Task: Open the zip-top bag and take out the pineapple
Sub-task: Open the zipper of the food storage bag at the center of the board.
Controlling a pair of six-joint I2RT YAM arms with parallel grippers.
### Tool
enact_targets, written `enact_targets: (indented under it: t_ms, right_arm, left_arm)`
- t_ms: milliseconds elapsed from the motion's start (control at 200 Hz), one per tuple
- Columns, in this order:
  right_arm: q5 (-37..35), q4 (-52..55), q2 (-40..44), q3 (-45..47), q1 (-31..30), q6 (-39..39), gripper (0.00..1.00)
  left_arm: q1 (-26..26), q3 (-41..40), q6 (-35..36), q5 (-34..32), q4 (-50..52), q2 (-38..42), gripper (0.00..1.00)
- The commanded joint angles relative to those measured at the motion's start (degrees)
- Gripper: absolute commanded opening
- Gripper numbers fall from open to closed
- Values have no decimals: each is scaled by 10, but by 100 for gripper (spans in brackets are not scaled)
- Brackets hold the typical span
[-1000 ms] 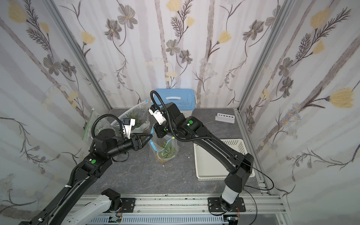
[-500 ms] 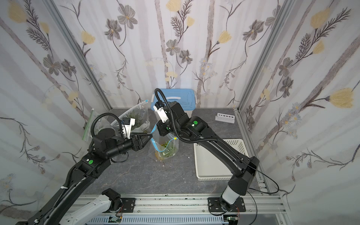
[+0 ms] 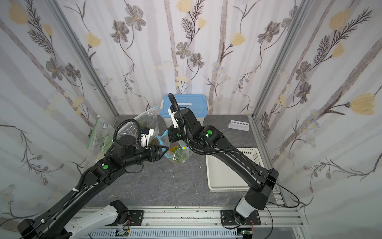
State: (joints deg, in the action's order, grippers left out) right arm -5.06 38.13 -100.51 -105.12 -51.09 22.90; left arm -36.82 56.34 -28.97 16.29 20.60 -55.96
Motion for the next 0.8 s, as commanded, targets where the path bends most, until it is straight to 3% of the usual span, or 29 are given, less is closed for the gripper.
enact_targets:
  t_ms: [0, 45, 135, 200, 515, 794]
  right_arm:
    - [-14, -62, 5, -1, -2, 14, 0]
    - [-15, -61, 7, -1, -2, 15, 0]
    - [-21, -61, 12, 5, -2, 16, 0]
    - [-25, -63, 20, 19, -2, 21, 0]
    - [-51, -67, 75, 132, 2, 55, 0]
    - [-43, -30, 137, 160, 0, 47, 33]
  left_arm:
    - [-5, -2, -4, -49, 1, -15, 58]
    - [-6, -5, -3, -54, -4, -18, 50]
    - [-6, -11, -1, -66, -14, -16, 15]
    - [-7, -17, 6, -70, -26, -11, 0]
    - [-6, 49, 69, -72, 2, -2, 0]
    - [-6, 116, 95, -47, 21, -72, 0]
